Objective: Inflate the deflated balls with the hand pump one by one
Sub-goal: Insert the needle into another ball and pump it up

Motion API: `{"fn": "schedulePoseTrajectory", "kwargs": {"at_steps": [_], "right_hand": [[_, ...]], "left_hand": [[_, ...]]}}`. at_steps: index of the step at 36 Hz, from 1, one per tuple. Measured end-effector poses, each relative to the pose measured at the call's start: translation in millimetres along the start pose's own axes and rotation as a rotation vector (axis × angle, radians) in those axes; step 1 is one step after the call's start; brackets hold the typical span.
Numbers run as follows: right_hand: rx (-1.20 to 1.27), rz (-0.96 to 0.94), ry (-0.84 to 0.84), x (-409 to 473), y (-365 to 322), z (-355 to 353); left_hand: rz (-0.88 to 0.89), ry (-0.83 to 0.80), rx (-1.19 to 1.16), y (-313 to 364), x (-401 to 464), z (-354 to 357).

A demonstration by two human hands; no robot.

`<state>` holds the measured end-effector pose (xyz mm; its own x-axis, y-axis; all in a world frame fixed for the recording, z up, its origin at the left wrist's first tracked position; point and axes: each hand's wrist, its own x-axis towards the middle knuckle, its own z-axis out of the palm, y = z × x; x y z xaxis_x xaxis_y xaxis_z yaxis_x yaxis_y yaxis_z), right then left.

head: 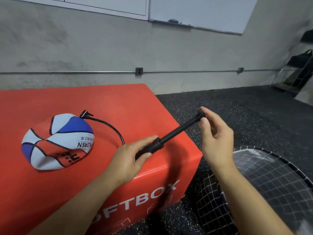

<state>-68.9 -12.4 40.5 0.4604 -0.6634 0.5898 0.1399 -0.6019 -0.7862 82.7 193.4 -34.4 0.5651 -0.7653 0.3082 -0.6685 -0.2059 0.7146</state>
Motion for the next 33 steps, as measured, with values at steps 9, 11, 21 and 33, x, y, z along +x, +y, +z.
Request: {"fn": "schedulePoseTrajectory", "kwargs": {"at_steps": [9, 11, 21, 33], "right_hand": [[-0.006, -0.04, -0.116, -16.3, 0.0, 42.9], [0.009, -0.04, -0.146, -21.8, 0.4, 51.0], [-0.007, -0.021, -0.278, -42.5, 13.5, 73.1], [0.011, -0.039, -0.299, -24.8, 8.4, 50.0]], "left_hand": [[-0.042, 0.041, -0.089, -5.8, 1.5, -2.8], [-0.041, 0.067, -0.116, -7.0, 1.3, -3.2], [-0.019, 0.103, -0.163, -9.1, 5.3, -1.3], [0.017, 0.085, -0.096, -2.6, 1.2, -5.3]]}}
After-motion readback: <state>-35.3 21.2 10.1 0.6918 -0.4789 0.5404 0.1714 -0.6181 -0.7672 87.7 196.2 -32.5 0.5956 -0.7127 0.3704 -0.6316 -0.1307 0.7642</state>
